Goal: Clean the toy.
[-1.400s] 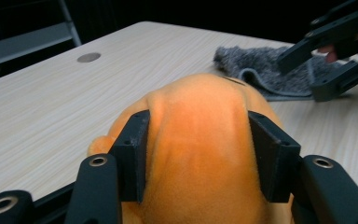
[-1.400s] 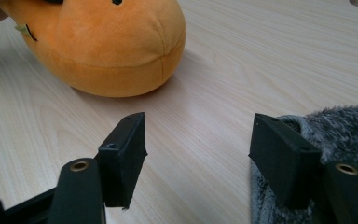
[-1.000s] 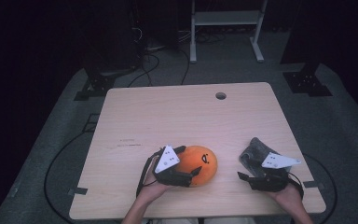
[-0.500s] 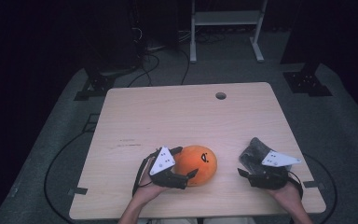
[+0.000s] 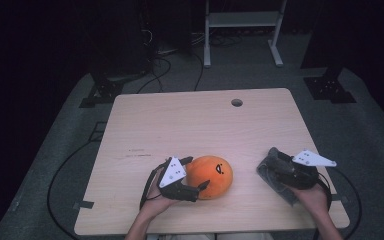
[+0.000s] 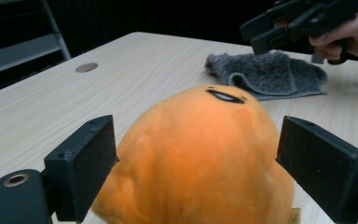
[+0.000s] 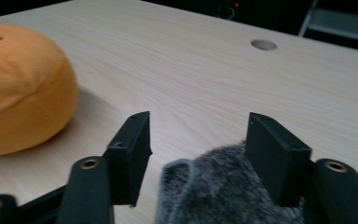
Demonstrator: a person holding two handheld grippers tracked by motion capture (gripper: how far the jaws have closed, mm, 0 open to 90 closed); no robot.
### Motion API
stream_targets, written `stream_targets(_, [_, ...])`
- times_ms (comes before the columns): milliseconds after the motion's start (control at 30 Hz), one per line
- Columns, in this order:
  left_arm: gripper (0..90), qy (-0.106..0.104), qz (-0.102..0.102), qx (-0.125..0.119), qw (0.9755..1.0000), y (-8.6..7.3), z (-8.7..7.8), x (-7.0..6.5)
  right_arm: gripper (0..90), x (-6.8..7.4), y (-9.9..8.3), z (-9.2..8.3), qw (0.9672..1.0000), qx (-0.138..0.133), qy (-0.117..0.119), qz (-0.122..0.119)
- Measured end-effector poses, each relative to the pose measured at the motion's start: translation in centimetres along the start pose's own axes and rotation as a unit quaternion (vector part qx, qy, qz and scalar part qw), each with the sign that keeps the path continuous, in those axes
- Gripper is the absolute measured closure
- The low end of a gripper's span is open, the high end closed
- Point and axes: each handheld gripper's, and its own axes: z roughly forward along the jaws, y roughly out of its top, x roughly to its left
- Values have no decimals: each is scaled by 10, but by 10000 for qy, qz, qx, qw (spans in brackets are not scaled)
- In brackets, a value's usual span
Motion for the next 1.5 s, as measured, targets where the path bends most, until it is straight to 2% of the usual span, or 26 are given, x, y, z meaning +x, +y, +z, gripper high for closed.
stream_targets(167, [111,87,39,-86,9999,1,-4,1,458,-10,2,3,9997,49,-110,212])
stream_targets(200, [111,152,33,-64,9999,0,-5,3,457,-12,2,5,9996,160,-124,215])
stream_targets(267, [111,173,-116,-77,9998,-2,-5,5,446,-17,0,9,9992,281,-168,231])
stream_targets(400, [111,199,-110,-31,9997,-3,-4,7,492,-19,0,20,9974,667,-199,161])
stream_targets(467, [112,217,-99,-21,9997,-3,-4,6,533,-20,-1,25,9954,870,-382,156])
stream_targets(500, [112,248,-92,13,9996,-4,-3,6,533,-20,-1,25,9954,870,-382,156])
stream_targets(533, [111,262,-87,51,9996,-5,-2,5,566,-20,-4,30,9917,1192,-481,102])
stream_targets(567, [111,251,-67,74,9996,-5,-1,4,566,-20,-4,30,9917,1192,-481,102])
stream_targets(600, [112,254,-32,115,9996,-5,-1,4,593,-20,-11,35,9878,1460,-546,25])
stream_targets(633, [112,259,-17,132,9996,-5,0,3,593,-20,-11,35,9878,1460,-546,25])
stream_targets(667, [111,262,5,123,9996,-5,0,2,597,-21,-14,37,9863,1577,-470,65])
stream_targets(800, [112,265,77,135,9995,-4,0,0,605,-24,-20,38,9880,1483,-383,179])
stream_targets(867, [112,318,169,193,9992,-4,0,0,604,-24,-20,37,9882,1479,-371,154])
stream_targets(933, [112,328,151,176,9992,-4,0,1,604,-24,-20,38,9881,1482,-383,135])
stream_targets(1067, [112,336,94,250,9991,-7,0,3,637,-20,-21,38,9876,1484,-513,-10])
stream_targets(1100, [112,327,94,246,9991,-7,1,3,668,-17,-21,39,9865,1513,-607,-125])
stream_targets(1133, [112,325,100,253,9991,-7,1,3,668,-17,-21,39,9865,1513,-607,-125])
stream_targets(1200, [113,328,100,218,9992,-5,-1,3,743,-15,-21,38,9851,1569,-685,-170])
stream_targets(1233, [113,312,81,186,9993,-5,-1,3,743,-15,-21,38,9851,1569,-685,-170])
stream_targets(1267, [113,306,62,172,9994,-4,-2,3,751,-15,-20,38,9848,1584,-695,-142])
stream_targets(1367, [112,287,52,167,9994,-4,-5,6,786,-20,-18,37,9848,1590,-616,331])
stream_targets(1400, [112,284,44,162,9995,-4,-6,7,786,-20,-18,37,9848,1590,-616,331])
stream_targets(1433, [113,270,61,162,9995,-4,-7,8,792,-23,-17,35,9840,1584,-534,612])
stream_targets(1500, [115,195,-15,148,9997,-3,-9,11,797,-29,-16,30,9828,1500,-351,1023])
